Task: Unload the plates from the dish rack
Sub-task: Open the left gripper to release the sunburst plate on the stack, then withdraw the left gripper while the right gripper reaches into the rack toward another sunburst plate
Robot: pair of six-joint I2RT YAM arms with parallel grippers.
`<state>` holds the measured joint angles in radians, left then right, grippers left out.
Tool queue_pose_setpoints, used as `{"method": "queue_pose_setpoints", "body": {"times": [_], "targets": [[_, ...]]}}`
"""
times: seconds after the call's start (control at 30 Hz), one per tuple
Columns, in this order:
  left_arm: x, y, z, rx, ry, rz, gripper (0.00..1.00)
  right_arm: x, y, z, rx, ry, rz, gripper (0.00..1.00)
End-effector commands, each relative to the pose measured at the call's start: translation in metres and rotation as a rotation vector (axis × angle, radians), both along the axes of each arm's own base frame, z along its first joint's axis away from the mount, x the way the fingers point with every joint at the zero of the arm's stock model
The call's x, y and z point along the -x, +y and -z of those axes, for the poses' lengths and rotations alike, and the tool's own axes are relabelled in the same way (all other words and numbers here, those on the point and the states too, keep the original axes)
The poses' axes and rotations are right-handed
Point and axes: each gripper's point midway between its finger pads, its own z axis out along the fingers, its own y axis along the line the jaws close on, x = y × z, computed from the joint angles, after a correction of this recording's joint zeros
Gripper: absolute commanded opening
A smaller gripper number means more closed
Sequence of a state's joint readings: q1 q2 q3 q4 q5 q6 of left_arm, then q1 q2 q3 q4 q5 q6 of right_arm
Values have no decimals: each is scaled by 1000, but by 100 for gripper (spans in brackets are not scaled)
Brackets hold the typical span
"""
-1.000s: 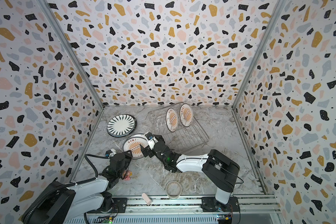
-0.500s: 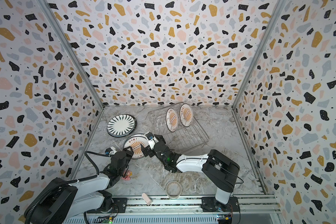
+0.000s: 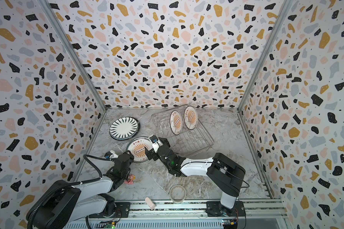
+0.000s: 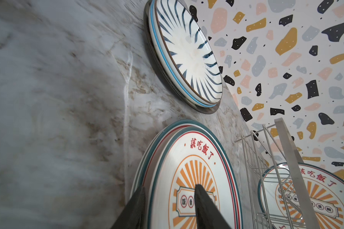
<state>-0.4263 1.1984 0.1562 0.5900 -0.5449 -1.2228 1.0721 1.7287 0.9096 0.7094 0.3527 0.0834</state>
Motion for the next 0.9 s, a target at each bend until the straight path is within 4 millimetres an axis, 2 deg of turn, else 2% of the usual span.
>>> {"method": "queue_pose_setpoints", "body": {"times": [0.0,0.23,0.27,0.33,0.4,0.5,0.63,0.77,0.87], "targets": [[-4,9,-7,-36,-20,-53,41,0,0,-13,-15,-20,9,98],[-7,7,-5,-41,-13,-47,41,2,-1,-17,-30,-29,-2,98],[-8,8,-8,-53,-21,-48,44,4,-1,-19,-36,-31,-12,98],[-10,9,-18,-73,-48,-42,57,8,-1,-24,-50,-40,-31,98],[-13,5,-35,-90,-103,-9,81,11,-6,-35,-81,-52,-36,98],[-16,-2,-61,-106,-171,46,95,13,-20,-54,-149,-65,-35,98],[-18,-19,-95,-119,-277,153,99,6,-44,-68,-226,-39,-54,98],[-16,-55,-132,-162,-441,360,100,-20,-85,-76,-272,0,19,99],[-12,-81,-151,-181,-522,478,100,-38,-106,-76,-268,32,39,99]]}}
